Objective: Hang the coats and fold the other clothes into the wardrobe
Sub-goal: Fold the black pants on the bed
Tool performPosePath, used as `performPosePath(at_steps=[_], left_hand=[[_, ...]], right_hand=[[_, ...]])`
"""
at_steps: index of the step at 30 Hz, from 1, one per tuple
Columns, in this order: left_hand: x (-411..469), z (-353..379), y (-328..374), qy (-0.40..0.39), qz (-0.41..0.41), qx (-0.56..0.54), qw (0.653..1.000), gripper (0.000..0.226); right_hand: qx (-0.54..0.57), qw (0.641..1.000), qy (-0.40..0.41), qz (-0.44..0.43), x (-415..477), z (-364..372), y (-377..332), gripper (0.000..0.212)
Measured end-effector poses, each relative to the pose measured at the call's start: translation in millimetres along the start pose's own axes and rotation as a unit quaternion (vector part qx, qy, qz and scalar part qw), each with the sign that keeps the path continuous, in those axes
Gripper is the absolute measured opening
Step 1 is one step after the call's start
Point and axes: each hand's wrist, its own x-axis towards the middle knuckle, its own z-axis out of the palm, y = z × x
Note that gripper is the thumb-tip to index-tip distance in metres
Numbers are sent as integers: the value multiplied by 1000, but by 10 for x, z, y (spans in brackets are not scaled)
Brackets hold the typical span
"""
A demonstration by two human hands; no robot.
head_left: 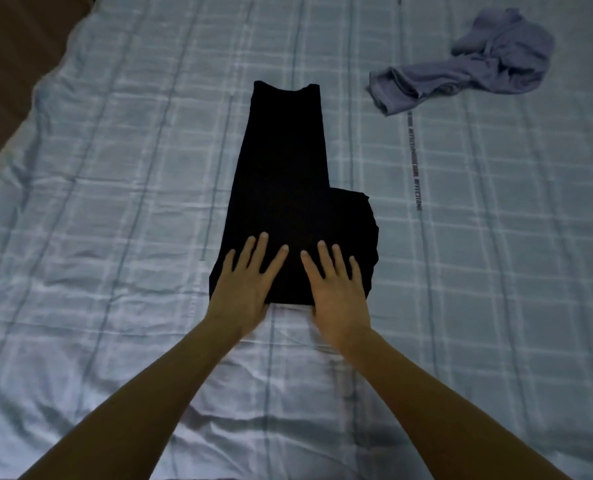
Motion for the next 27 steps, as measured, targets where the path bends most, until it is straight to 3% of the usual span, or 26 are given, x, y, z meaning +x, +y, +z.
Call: performPosePath(at_steps=[4,8,13,18,20,22,23,25,27], left_hand=[[27,-89,129,-43,-30,-13,999,77],[-181,-250,165,-44,3,-54,998,65],[-683,-571,239,-176,48,-74,980,51],[-1030,-1211,297,-345,81,-154,922,31],[-883,-1486,214,-286,79,-134,945,35],[-654,-1702,96,-82,47,-128,987,35],[-546,-1786,37,54,33,-145,987,36],[-398,-1869,-42,252,6,-188,949,35],[-332,-1774,-56,307,-26,-224,925,31]], right_hand=[[26,999,42,1,24,30,-14,74],[46,998,48,-9,-149,-100,-83,61],[65,979,-191,-22,-650,-645,-266,49],[104,927,-358,-38,-968,-1355,-377,17],[68,958,-278,-30,-867,-1634,-358,21],[38,998,-48,-13,-669,-1818,-315,32],[49,996,77,1,-563,-1882,-292,36],[94,960,264,24,-406,-1913,-241,39],[127,943,306,42,-322,-1770,-196,40]])
